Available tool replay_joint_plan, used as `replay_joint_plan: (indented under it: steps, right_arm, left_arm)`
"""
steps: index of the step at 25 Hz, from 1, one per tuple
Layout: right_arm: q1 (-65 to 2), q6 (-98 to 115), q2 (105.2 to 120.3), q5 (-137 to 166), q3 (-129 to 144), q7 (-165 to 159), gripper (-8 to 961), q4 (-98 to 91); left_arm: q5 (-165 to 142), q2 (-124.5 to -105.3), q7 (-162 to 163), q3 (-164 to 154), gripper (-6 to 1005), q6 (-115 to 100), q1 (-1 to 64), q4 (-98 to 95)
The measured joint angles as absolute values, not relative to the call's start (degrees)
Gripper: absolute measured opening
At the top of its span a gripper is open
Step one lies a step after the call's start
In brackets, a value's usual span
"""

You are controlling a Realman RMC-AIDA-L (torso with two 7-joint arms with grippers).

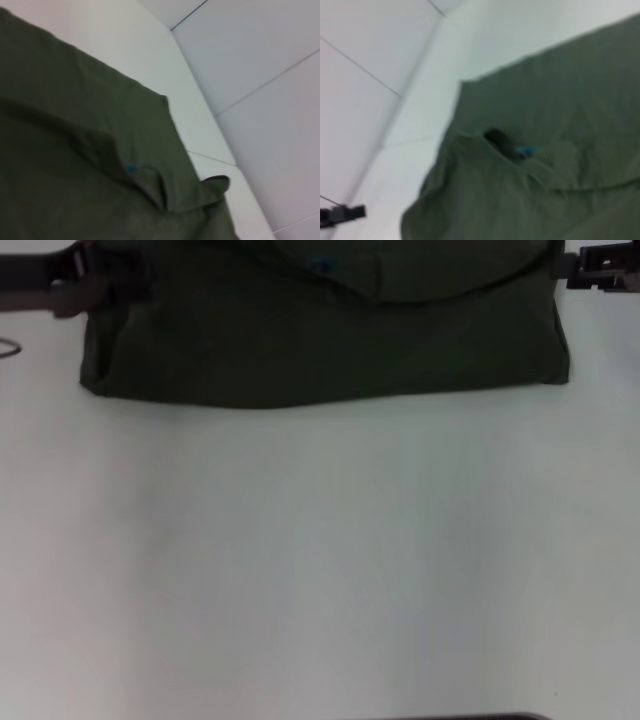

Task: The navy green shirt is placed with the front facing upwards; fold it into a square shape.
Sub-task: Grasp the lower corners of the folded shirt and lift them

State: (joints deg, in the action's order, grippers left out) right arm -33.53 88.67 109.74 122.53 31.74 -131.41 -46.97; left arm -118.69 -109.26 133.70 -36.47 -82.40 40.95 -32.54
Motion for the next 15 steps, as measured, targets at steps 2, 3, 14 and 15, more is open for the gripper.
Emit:
replay_joint_plan:
  steps: [2, 3, 14, 15]
  right_arm:
    - [-31.84, 89.75, 109.94, 119.14, 31.21, -127.87, 531, -46.85]
    - [-30.92, 90.03, 110.16, 117.42, 31.10, -125.88, 540, -46.75]
    - [-28.14, 90.82, 110.70, 113.06, 31.00, -123.88, 691, -46.08]
    - [-28.21, 90.68, 110.63, 113.10, 31.11, -123.93, 712, -46.07]
  left_arm:
    - [-118.80, -109.08, 135.42, -37.54, 512, -82.38, 39.48, -33.54]
    - [-118.82, -109.06, 135.88, -38.12, 512, -82.16, 38.77, -33.79]
    - [-126.86, -110.08, 145.19, -39.95, 510, -73.32, 39.82, -33.81]
    - [-127.80, -110.53, 146.73, -40.55, 509, -71.46, 40.22, -33.72]
